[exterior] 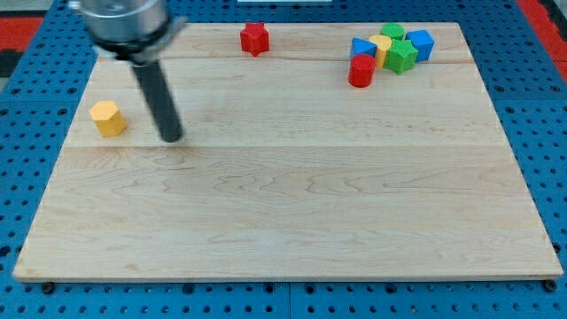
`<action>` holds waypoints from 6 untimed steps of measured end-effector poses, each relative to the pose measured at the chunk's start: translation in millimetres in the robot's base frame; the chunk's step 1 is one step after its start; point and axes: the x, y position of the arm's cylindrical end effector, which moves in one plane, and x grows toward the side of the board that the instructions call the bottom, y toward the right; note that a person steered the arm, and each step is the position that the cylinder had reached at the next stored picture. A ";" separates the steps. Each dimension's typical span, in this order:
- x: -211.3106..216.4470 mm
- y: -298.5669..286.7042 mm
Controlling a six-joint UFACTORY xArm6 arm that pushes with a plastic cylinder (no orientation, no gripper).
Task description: Move your arm to the center right
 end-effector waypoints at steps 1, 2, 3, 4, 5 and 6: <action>0.0 79.2; 0.0 159.3; -0.6 246.4; -4.8 311.4; -7.8 332.3; -23.9 343.6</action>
